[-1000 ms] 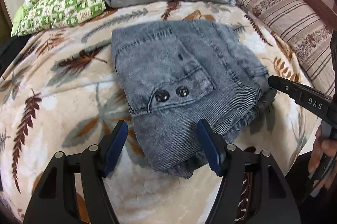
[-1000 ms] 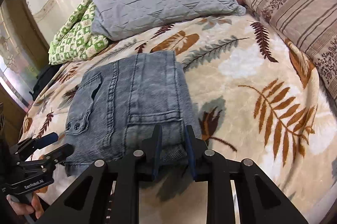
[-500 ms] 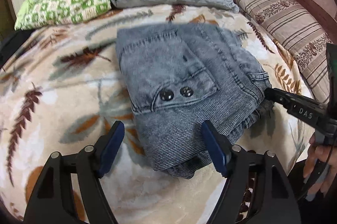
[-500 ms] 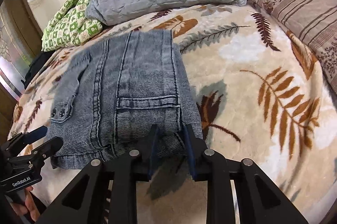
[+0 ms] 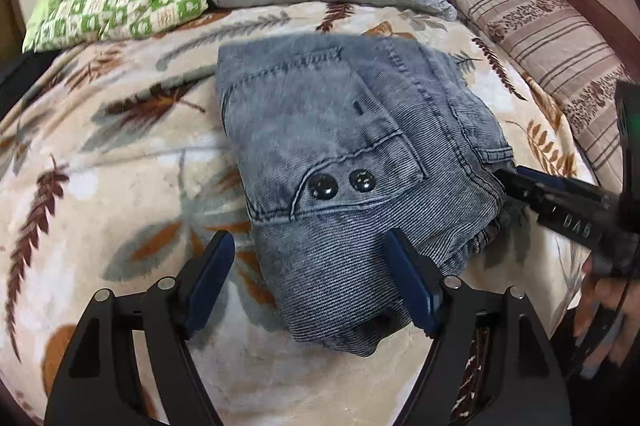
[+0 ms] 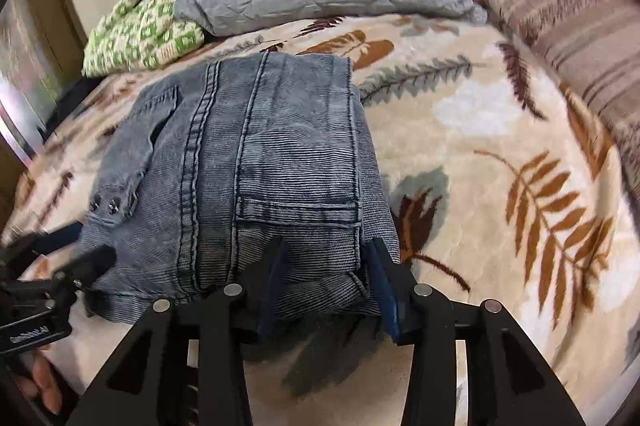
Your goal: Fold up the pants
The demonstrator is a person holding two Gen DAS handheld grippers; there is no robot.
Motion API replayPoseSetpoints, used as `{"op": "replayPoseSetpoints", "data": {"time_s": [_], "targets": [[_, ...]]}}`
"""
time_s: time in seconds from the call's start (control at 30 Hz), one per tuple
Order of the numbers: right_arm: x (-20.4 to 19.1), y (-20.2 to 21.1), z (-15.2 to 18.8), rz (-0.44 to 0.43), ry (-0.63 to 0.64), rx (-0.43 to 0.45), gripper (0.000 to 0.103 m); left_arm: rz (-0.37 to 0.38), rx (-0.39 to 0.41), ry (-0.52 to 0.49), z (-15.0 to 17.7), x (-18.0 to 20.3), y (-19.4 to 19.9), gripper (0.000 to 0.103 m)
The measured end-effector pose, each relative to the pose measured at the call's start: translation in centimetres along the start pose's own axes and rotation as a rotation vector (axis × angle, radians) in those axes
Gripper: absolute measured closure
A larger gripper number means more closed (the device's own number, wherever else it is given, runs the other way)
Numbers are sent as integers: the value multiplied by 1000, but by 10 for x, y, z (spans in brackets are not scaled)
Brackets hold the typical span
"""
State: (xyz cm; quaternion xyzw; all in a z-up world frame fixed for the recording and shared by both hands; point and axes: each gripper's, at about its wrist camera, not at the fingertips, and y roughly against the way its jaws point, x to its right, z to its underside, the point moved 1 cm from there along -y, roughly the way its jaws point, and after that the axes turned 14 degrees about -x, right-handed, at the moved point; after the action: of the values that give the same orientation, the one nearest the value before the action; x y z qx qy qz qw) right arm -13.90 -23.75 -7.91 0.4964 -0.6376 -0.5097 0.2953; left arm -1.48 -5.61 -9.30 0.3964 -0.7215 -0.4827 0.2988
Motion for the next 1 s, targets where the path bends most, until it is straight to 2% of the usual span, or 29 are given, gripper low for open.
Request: {"op": "replayPoseSetpoints", "data": {"time_s": [0.23, 0.33, 0.47, 0.57, 0.63, 0.7, 0.77, 0.93, 1.0], "targets": [[9, 29, -11, -11, 3, 32, 60, 4, 51, 18, -15, -12, 23, 25], [-1, 38, -17, -35, 25, 50, 56, -1, 46, 12, -19, -12, 22, 25], [-24, 40, -19, -65, 70, 36, 56, 0, 43, -3, -9, -13, 23, 25], [-40, 37, -9, -97, 104, 17, 56, -15, 5, -29, -2, -9, 12, 27], [-52, 24, 0, -64, 139, -14, 57, -20, -21, -39, 1, -6, 2, 31], [-55, 7, 5, -45, 149, -37, 58, -15, -8, -25, 7, -5, 0, 31], [-48, 0, 8, -67, 119, -31, 57, -18, -4, -21, 9, -4, -1, 31], [-45, -1, 18, -58, 124, -3, 56, -18, 11, -17, 13, -3, -1, 31], [-41, 3, 16, -82, 112, -6, 56, 5, 11, -17, 10, -6, 4, 31]]}}
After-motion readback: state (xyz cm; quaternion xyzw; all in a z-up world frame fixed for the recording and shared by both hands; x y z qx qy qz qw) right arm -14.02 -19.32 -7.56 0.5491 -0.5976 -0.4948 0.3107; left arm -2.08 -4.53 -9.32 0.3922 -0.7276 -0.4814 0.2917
